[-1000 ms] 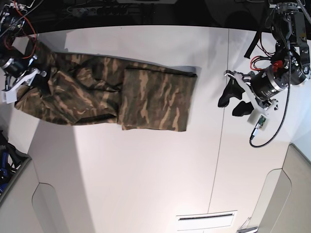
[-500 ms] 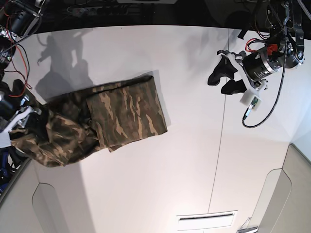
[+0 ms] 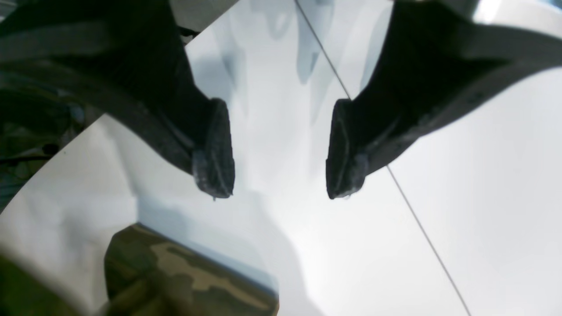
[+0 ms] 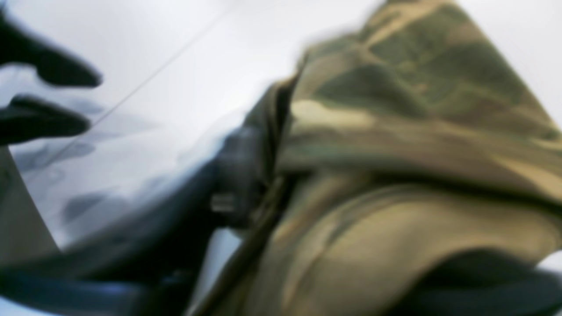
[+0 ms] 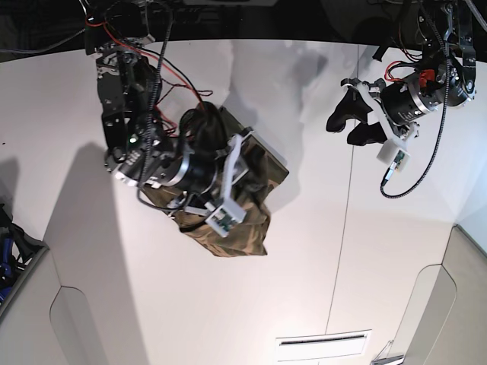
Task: Fold the T-shirt properly
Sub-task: 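Lift the strip end with the right gripper and fold it over, then square the folded bundle with both grippers and release it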
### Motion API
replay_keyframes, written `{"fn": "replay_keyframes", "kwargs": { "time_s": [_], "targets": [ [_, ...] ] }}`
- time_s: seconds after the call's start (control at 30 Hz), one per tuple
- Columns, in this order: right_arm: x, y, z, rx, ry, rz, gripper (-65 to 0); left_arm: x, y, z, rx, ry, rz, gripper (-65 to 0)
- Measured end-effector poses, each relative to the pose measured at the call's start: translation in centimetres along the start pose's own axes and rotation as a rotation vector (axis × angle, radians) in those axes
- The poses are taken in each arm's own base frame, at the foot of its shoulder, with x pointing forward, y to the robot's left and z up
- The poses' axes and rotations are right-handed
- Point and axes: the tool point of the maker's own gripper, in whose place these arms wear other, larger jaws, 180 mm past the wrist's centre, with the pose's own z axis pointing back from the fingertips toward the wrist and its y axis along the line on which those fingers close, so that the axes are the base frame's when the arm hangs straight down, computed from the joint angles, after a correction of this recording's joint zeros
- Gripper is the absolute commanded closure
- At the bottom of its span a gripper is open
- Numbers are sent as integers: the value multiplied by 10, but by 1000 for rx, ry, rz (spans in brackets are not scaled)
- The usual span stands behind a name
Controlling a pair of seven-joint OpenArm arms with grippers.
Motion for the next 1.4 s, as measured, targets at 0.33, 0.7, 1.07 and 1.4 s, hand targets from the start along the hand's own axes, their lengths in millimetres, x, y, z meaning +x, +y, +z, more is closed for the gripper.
{"fn": "replay_keyframes", "kwargs": {
  "time_s": [0.33, 0.7, 1.07, 1.4],
  "targets": [
    [-11, 59, -27, 87, 90, 193, -386, 3, -6, 0, -33, -17, 24, -365],
    [19, -15, -13, -99, 4, 78, -41, 27, -42, 7, -187, -114, -28, -7],
    [31, -125, 33, -302, -243, -245, 0, 18, -82, -47, -158, -141, -8, -2],
    [-66, -128, -46, -119, 7, -439, 0, -22, -113, -125, -242, 26, 26, -2]
  ]
}}
